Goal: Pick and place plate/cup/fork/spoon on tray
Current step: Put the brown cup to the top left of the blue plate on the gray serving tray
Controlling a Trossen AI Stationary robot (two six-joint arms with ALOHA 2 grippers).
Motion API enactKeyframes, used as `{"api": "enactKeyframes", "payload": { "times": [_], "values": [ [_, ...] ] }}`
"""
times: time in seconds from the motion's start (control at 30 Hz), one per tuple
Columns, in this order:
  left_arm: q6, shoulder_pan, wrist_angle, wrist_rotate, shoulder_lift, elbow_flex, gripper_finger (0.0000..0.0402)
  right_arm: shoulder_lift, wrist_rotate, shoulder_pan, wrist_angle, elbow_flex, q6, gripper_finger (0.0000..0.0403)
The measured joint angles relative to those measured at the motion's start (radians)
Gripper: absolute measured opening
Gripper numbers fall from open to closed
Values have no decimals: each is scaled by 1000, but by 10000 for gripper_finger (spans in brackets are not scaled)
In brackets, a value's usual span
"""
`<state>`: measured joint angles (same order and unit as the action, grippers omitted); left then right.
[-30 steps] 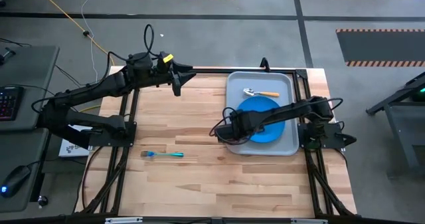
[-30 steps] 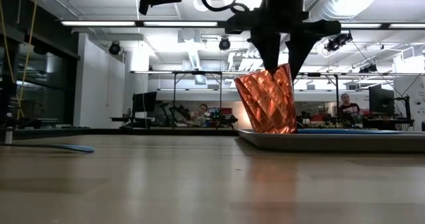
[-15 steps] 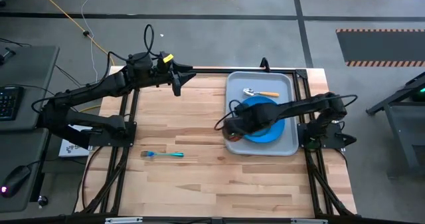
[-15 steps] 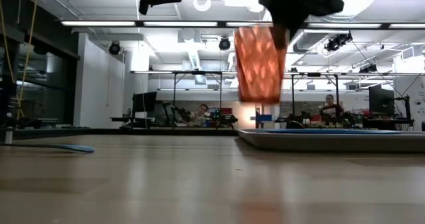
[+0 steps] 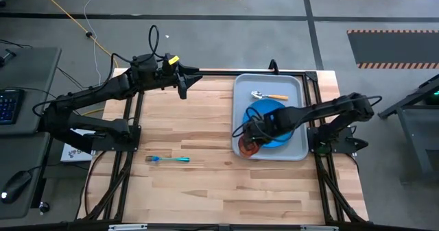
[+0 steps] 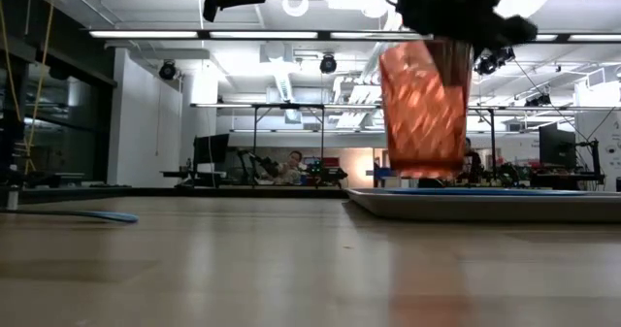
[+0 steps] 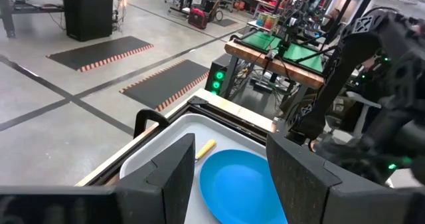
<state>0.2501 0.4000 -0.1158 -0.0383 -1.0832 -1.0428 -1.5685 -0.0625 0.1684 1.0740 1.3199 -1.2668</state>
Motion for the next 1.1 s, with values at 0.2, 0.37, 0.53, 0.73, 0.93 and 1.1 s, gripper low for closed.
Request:
{"api": "enactKeyframes", "payload": {
  "times": [0.2,0.37,0.53,0.73,0.93,1.1],
  "values": [
    [0,0,0,2,0,0,174,20,-12,-12,-172,-116,-42,1],
    [0,0,1,2,0,0,174,21,-12,-12,-129,-122,-61,1],
    [0,0,1,2,0,0,174,21,-54,-12,-52,-109,-75,0],
    [0,0,2,2,-7,-1,174,20,-73,-18,-12,-97,-95,0],
    [0,0,3,2,-28,-1,174,20,-78,-18,-62,-97,-107,0],
    [9,0,3,0,-36,-1,174,20,-89,-18,-29,-97,-154,0]
  ]
}}
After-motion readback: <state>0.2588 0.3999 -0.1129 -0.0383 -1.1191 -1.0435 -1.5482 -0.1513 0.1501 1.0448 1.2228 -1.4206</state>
